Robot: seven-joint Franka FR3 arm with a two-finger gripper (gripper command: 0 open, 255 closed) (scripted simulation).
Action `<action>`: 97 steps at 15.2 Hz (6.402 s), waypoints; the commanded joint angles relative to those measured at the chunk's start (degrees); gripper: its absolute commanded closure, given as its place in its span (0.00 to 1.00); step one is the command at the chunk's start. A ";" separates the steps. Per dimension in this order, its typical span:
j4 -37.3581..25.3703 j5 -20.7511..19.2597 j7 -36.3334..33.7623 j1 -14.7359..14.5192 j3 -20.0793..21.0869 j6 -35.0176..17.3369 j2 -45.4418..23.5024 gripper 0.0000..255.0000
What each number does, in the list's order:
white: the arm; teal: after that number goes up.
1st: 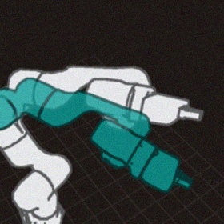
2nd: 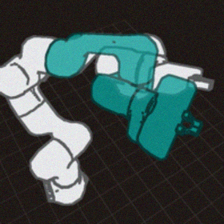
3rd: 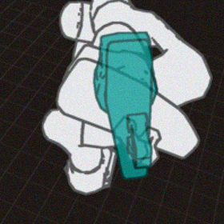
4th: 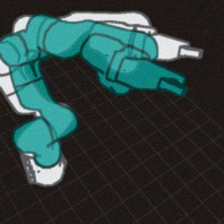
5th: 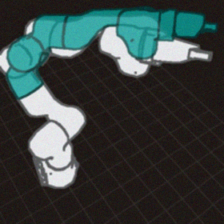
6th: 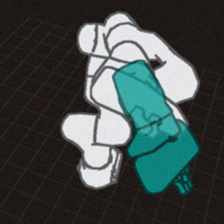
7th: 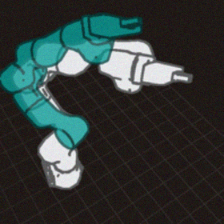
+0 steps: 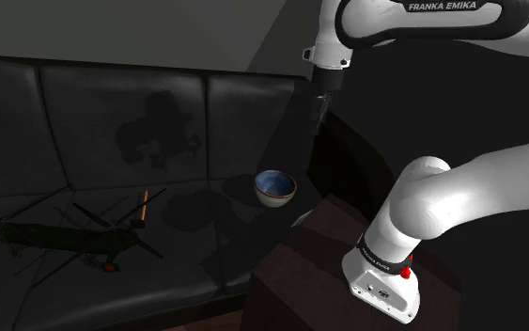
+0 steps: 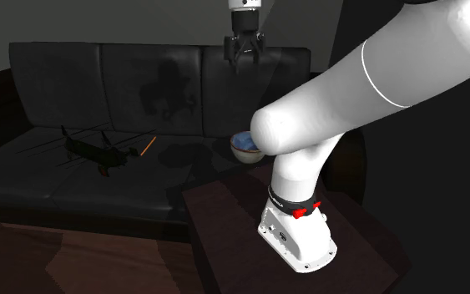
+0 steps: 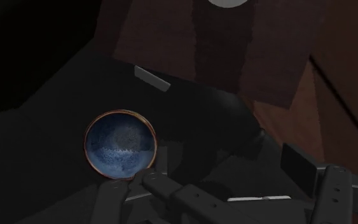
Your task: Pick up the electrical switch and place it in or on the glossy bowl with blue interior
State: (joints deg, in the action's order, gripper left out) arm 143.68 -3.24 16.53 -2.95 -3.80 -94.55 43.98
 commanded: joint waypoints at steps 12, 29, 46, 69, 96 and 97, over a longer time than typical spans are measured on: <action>17.31 -10.44 18.47 -4.14 -3.66 -25.23 -11.88 0.00; 18.50 -47.17 17.06 0.15 -7.58 -63.98 -52.94 0.00; 16.43 -53.89 11.61 -0.54 -10.44 -67.94 -59.02 1.00; 22.72 -35.89 29.87 -0.05 -7.17 -53.73 -37.15 1.00; -3.38 -20.65 45.83 -4.46 -8.51 -34.71 -41.67 1.00; -5.87 -19.96 46.58 -4.47 -8.56 -34.17 -43.48 1.00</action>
State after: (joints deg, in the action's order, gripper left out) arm 140.73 -23.95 62.18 -7.44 -12.20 -129.14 2.84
